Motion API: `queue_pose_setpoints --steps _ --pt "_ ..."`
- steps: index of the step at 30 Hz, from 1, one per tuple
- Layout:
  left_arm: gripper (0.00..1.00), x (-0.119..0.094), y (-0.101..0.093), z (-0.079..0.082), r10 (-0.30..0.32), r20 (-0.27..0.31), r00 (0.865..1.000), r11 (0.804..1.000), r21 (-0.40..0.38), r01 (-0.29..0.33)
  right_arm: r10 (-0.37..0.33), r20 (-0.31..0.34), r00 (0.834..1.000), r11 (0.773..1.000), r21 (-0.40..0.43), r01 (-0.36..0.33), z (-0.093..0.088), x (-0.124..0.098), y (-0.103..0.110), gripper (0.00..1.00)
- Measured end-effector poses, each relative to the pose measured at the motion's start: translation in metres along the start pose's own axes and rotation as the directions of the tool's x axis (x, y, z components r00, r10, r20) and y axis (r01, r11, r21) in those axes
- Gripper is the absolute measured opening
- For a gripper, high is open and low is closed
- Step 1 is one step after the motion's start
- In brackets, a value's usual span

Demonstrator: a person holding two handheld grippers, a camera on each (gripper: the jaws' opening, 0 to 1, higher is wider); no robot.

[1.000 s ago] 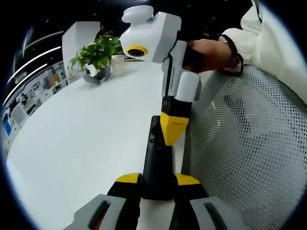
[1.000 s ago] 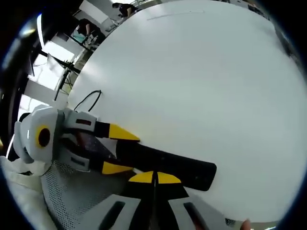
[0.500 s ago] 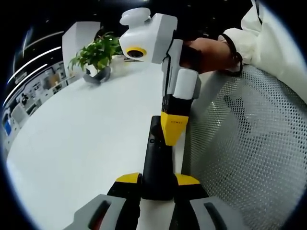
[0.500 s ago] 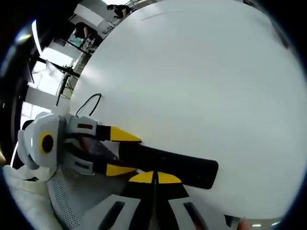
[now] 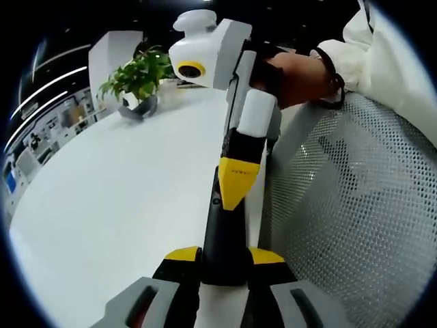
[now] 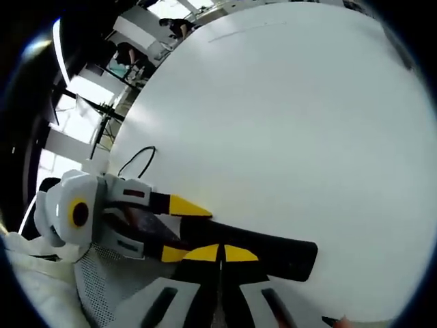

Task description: Press the specified remote control buttons in sequence, fully releasing each button before pressing the next.

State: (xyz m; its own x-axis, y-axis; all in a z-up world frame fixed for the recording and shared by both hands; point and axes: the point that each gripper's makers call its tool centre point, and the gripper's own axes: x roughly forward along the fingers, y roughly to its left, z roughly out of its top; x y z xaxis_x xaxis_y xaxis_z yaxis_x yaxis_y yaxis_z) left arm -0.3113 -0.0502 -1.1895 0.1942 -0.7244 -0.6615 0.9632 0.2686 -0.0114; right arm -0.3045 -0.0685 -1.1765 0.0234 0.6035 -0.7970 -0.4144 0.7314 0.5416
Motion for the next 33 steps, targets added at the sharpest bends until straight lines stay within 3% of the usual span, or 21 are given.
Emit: queue_pose_setpoints --steps 9,17,33 --pt "0.25 -0.0003 -0.0001 0.0001 0.0 0.006 1.0 1.0 -0.006 0.0 -0.051 -0.017 0.999 0.996 -0.069 0.05 -0.0028 0.0027 -0.0044 0.0" --pt "0.25 0.0006 -0.0003 0.0003 0.001 0.012 1.0 1.0 -0.012 0.0 -0.035 -0.011 0.999 0.999 -0.034 0.035 -0.0021 0.0021 -0.0068 0.0" --pt "0.25 0.0008 0.0 0.0006 0.001 0.009 1.0 1.0 -0.007 -0.001 -0.082 0.023 0.996 0.991 -0.104 0.084 0.004 0.0034 -0.0077 0.0"
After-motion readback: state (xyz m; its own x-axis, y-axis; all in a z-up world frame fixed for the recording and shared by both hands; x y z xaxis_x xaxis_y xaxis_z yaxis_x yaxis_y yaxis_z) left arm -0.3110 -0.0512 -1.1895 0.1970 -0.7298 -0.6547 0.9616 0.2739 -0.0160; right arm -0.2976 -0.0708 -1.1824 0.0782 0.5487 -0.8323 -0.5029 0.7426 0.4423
